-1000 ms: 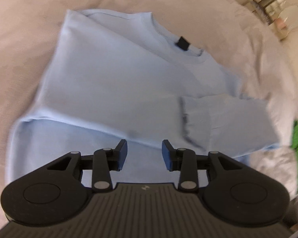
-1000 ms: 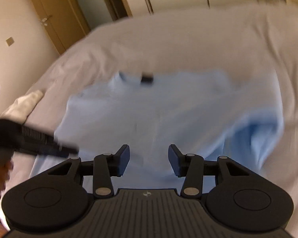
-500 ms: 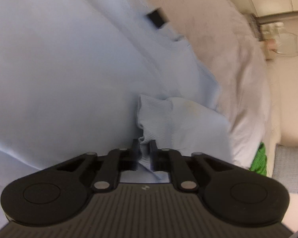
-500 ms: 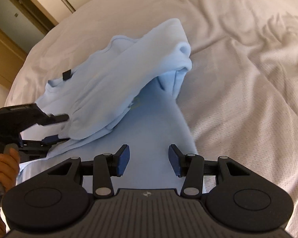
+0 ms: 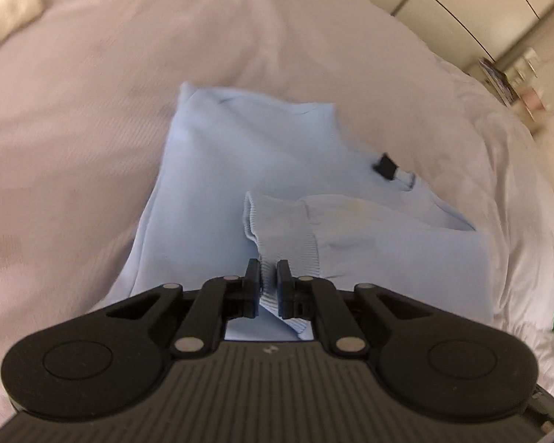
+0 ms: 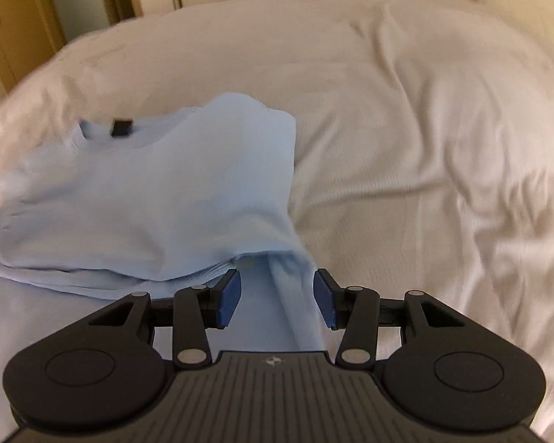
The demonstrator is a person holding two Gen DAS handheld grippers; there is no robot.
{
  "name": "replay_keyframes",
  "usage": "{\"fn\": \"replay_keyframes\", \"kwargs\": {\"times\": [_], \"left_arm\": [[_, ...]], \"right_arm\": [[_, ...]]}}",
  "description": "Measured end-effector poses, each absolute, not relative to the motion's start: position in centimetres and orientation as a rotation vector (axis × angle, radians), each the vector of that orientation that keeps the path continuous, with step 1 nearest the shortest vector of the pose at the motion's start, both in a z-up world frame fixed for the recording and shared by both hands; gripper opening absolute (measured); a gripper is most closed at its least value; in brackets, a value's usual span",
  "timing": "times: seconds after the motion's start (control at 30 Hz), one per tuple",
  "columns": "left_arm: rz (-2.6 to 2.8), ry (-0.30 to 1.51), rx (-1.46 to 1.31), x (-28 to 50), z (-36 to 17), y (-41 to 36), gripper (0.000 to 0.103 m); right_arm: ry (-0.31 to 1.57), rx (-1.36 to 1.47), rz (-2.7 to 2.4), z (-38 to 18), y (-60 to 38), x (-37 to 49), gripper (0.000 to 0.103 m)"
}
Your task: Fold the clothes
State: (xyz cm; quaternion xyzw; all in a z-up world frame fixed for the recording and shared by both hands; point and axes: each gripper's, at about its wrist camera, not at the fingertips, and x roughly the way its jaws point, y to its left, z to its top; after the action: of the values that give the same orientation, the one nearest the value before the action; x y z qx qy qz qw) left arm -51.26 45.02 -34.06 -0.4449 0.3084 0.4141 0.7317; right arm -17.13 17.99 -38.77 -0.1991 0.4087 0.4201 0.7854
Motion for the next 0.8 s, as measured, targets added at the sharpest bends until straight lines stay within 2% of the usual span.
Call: {"fn": "replay_keyframes", "kwargs": {"times": [0.1,0.2,0.23,0.27,0.37,0.4,0.5,0.53,0.57,0.6,0.63,0.7,0.73,0.77,0.8], "left_arm": [[0.912,0.643,-1.001,-51.1,-33.9,45.1,0.006],[0.874,0.617,-1.005,-51.7,-32.9,45.4,0.005],[0.860,0.608,-1.006,-51.8,-32.6,45.5,0.005],[0.850,0.601,-1.007,-51.8,-32.5,45.6,0.005],[0.848,0.635,-0.980,-52.2,-32.6,45.0,0.005],[0.854,0.658,-0.965,-52.4,-32.7,44.7,0.006],[0.871,0.762,-0.948,-52.3,-34.2,44.3,0.008],[0.861,0.765,-0.975,-52.3,-34.6,44.4,0.013],[0.854,0.735,-1.013,-52.6,-34.8,44.7,0.018],[0.844,0.704,-1.050,-52.8,-34.9,45.0,0.031],[0.829,0.670,-1.086,-53.0,-35.0,45.4,0.036],[0.808,0.635,-1.155,-53.0,-35.4,46.2,0.037],[0.799,0.628,-1.183,-52.9,-35.7,46.6,0.034],[0.788,0.627,-1.202,-52.8,-35.9,46.8,0.026],[0.784,0.624,-1.195,-52.8,-35.9,46.8,0.005]], "right_arm": [[0.798,-0.557,0.903,-39.8,19.1,-17.1,0.045],[0.725,-0.646,0.952,-40.3,19.0,-17.2,0.007],[0.686,-0.657,0.967,-40.2,18.8,-17.2,0.007],[0.654,-0.661,0.980,-40.2,18.5,-17.2,0.007],[0.865,-0.458,0.938,-41.0,17.2,-14.6,0.007],[0.948,-0.428,0.916,-41.8,17.1,-13.8,0.010],[0.954,-0.494,0.923,-41.8,17.9,-14.4,0.015],[0.948,-0.517,0.926,-41.5,17.9,-14.6,0.023],[0.942,-0.539,0.928,-41.3,18.0,-14.8,0.026],[0.937,-0.562,0.931,-41.0,18.0,-15.0,0.031],[0.932,-0.581,0.932,-40.7,18.0,-15.2,0.032],[0.944,-0.522,0.906,-39.9,17.3,-14.8,0.033],[0.953,-0.489,0.901,-39.5,17.1,-14.6,0.035],[0.965,-0.440,0.896,-39.1,16.6,-14.2,0.037],[0.976,-0.392,0.892,-38.7,16.2,-13.9,0.040]]}}
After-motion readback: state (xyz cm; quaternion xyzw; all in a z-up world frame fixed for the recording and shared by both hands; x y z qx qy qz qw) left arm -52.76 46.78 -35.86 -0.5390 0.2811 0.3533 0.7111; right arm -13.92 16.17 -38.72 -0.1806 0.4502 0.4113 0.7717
